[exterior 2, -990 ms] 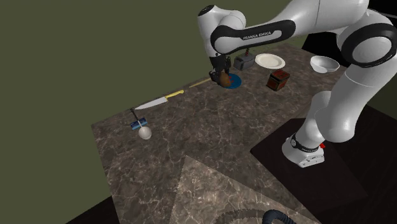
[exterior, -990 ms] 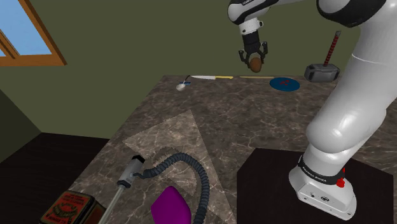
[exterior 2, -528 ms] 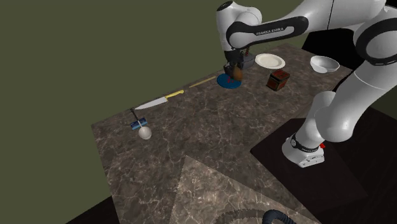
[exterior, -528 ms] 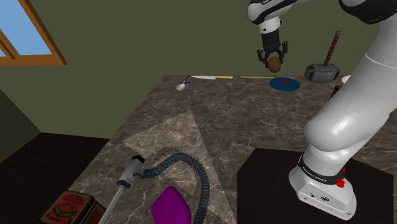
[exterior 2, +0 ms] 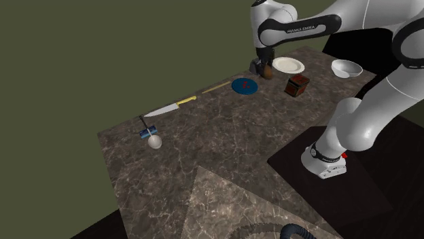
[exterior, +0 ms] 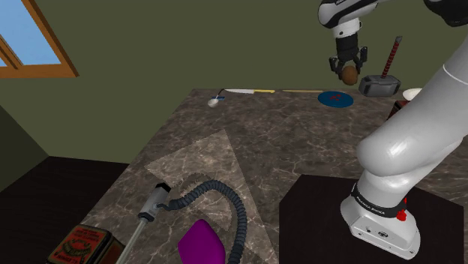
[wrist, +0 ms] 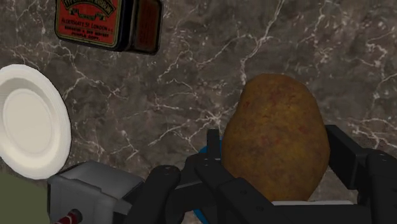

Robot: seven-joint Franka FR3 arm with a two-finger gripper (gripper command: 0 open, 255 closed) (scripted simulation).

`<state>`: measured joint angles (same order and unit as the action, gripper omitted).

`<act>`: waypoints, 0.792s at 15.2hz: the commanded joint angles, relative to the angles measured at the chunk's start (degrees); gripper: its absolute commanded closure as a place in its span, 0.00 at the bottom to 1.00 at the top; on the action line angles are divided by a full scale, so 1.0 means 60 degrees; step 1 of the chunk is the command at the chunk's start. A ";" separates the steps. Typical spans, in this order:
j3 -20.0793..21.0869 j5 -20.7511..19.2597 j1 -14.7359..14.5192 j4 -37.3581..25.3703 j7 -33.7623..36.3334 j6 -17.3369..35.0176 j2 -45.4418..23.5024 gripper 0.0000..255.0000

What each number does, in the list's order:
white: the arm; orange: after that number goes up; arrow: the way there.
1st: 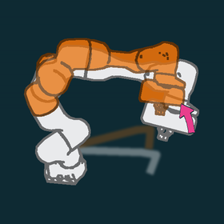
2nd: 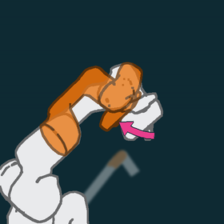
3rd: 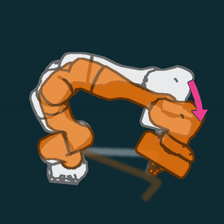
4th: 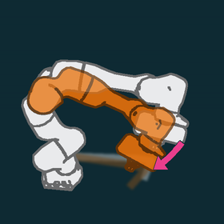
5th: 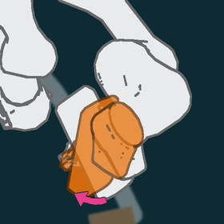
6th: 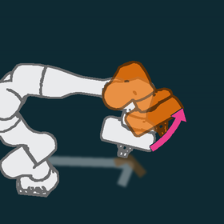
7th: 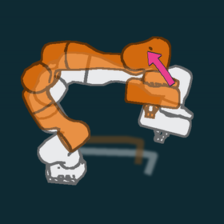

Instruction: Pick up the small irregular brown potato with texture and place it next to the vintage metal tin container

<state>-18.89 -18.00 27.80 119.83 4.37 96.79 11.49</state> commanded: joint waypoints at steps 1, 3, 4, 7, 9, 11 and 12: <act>-0.0258 -0.0214 0.0217 0.0221 -0.0386 0.0138 0.0203 1.00; -0.0529 -0.0404 0.0430 0.0320 -0.0783 0.0259 0.0312 1.00; -0.0669 -0.0495 0.0535 0.0354 -0.0986 0.0321 0.0352 1.00; -0.1101 -0.0747 0.0850 0.0392 -0.1613 0.0521 0.0408 1.00; -0.1388 -0.0885 0.1043 0.0368 -0.2026 0.0658 0.0393 1.00; -0.1424 -0.0897 0.1052 0.0574 -0.1972 0.0910 0.0341 1.00; -0.1442 -0.0903 0.1056 0.0674 -0.1946 0.1036 0.0311 1.00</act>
<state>-27.39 -23.36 34.09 123.36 -7.35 102.26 13.56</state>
